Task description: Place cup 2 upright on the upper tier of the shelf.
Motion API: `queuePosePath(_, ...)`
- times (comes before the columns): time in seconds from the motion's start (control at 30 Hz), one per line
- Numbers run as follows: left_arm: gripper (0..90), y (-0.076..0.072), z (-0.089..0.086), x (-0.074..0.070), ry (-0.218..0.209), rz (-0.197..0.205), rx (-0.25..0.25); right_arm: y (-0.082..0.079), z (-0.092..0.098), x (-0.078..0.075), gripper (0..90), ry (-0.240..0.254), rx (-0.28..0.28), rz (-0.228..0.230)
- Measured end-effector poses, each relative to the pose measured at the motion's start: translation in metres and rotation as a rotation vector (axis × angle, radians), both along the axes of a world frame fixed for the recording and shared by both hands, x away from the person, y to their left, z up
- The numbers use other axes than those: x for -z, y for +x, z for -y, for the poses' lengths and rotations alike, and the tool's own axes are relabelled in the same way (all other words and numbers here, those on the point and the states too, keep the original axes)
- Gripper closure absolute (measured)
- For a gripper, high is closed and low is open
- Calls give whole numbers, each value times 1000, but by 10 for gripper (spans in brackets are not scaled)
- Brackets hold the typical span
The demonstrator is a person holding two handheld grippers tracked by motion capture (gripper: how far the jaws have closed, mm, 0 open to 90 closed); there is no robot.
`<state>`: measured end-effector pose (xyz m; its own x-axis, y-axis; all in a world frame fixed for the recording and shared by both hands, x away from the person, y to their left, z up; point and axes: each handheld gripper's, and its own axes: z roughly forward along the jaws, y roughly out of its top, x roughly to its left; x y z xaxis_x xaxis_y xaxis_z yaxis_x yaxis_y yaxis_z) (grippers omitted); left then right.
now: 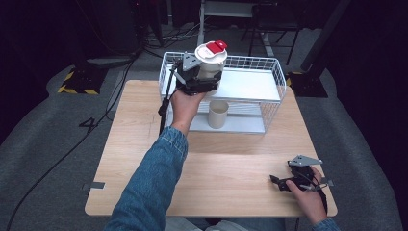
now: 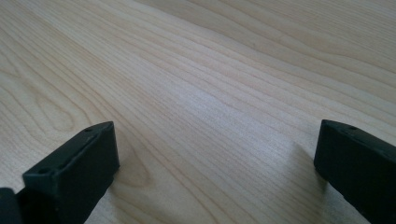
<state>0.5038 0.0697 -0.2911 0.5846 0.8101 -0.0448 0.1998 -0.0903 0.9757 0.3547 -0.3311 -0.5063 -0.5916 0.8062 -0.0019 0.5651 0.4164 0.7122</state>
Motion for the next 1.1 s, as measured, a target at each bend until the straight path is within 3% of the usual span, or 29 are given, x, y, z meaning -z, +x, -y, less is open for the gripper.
queuePosePath(0.3, 55, -17, -12, -8, -6, 6, 34, 1, 0, 0, 1, 1, -8, 1)
queuePosePath(0.53, 58, -37, -26, -15, 7, 16, 53, 1, 0, 0, 1, 0, -9, 1)
queuePosePath(0.63, 60, -47, -33, -16, -8, 3, 58, 1, 0, 0, 1, 0, -11, 1)
queuePosePath(0.83, 66, -66, -47, -17, -16, -2, 66, 6, 0, 0, 1, -3, -23, 1)
queuePosePath(1.1, 79, -92, -64, -12, 6, -2, 68, 11, -2, 0, 1, 0, -29, 2)
